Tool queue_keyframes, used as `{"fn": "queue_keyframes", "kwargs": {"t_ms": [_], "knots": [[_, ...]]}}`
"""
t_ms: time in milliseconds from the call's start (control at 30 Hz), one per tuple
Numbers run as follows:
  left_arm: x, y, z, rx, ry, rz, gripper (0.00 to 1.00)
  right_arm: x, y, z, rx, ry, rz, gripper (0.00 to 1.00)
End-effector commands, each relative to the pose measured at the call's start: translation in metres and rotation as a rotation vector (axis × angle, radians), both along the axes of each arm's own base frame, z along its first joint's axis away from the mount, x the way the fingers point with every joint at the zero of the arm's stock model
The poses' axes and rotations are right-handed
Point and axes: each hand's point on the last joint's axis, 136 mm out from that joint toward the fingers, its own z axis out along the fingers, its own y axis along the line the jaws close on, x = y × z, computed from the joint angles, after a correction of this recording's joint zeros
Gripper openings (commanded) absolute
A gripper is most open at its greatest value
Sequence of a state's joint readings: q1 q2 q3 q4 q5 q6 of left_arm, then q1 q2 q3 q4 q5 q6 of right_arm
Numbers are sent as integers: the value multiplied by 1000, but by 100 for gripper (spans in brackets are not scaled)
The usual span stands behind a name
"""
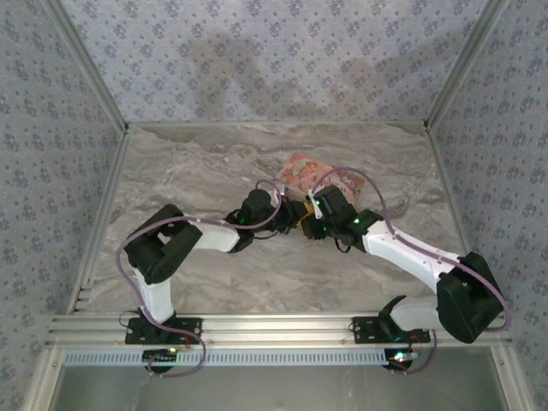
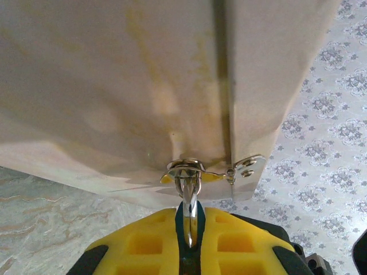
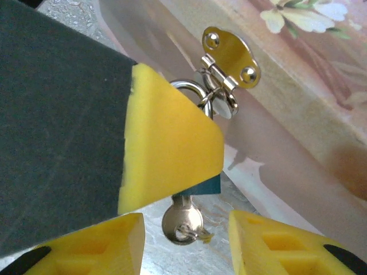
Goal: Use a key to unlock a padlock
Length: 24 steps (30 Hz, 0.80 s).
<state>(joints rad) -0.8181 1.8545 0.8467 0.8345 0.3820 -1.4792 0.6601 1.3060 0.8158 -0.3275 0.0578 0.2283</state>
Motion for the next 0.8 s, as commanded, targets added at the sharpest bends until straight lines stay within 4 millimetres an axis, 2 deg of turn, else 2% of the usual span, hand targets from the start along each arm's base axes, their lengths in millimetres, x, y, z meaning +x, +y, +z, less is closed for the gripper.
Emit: {"fn": "queue_keyframes", "kwargs": {"t_ms": [0,200,300,400,500,567,767], "knots": [[2,-6,56,-124,-105,-23,0,12,4,14,-17,-55,4,43],[2,-7,54,-123,-103,-26,0,17,5,16,-40,-64,11,42],[2,-7,54,-126,-102,-28,0,19,7,15,-43,-58,15,38],[1,-7,53,-126,-101,-30,0,19,9,15,-45,-57,21,30],[1,-6,51,-121,-99,-29,0,16,13,13,-36,-43,47,10],[1,-6,50,-119,-100,-28,0,12,14,11,-24,-25,56,0],[0,-3,42,-98,-96,-20,1,0,19,-1,37,22,70,0]]}}
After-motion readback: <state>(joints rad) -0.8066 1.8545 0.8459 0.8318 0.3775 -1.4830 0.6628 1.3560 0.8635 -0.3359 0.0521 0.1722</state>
